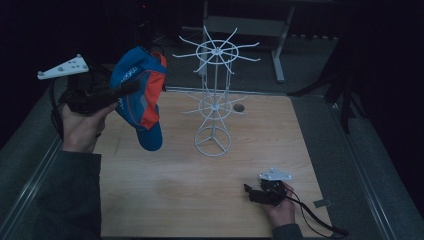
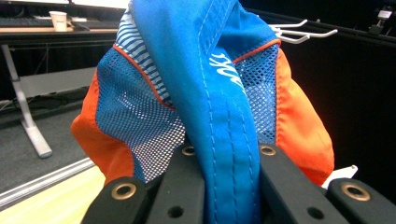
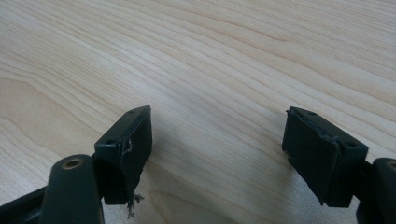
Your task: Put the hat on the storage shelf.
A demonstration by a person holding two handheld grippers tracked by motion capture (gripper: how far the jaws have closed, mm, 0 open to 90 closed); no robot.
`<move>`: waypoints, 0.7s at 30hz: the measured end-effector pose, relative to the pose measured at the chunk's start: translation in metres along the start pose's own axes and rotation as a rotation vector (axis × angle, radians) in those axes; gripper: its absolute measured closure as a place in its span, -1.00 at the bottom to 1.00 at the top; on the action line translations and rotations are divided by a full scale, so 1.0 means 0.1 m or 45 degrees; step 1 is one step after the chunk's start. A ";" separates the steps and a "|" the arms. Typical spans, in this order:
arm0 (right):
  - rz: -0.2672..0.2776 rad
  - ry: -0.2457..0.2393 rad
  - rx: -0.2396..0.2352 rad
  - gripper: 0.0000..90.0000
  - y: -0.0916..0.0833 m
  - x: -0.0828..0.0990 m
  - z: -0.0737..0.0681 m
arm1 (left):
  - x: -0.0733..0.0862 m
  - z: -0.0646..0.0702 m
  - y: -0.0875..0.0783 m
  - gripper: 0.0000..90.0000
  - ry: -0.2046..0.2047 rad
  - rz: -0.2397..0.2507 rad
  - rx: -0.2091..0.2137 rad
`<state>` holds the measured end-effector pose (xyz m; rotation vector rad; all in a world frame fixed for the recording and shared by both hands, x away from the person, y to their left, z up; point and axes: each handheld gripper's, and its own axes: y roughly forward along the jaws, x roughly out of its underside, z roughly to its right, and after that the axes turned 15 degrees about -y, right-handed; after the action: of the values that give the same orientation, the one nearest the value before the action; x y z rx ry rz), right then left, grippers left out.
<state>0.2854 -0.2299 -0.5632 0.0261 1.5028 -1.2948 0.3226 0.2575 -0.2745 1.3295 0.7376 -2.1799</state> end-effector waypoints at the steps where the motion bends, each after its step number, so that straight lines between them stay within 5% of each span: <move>1: 0.000 0.000 0.000 -0.46 0.00 0.00 0.00 | 0.00 0.00 0.00 0.97 0.001 0.001 0.002; 14: 0.000 -0.002 -0.001 -0.46 0.00 0.00 0.00 | -0.04 0.04 0.01 0.97 0.011 0.019 0.023; 21: 0.000 -0.002 -0.001 -0.46 0.00 0.00 0.00 | -0.04 0.06 0.04 0.97 0.010 0.029 0.077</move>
<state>0.2854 -0.2300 -0.5632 0.0251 1.5020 -1.2940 0.3226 0.2511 -0.2688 1.3700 0.6609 -2.1965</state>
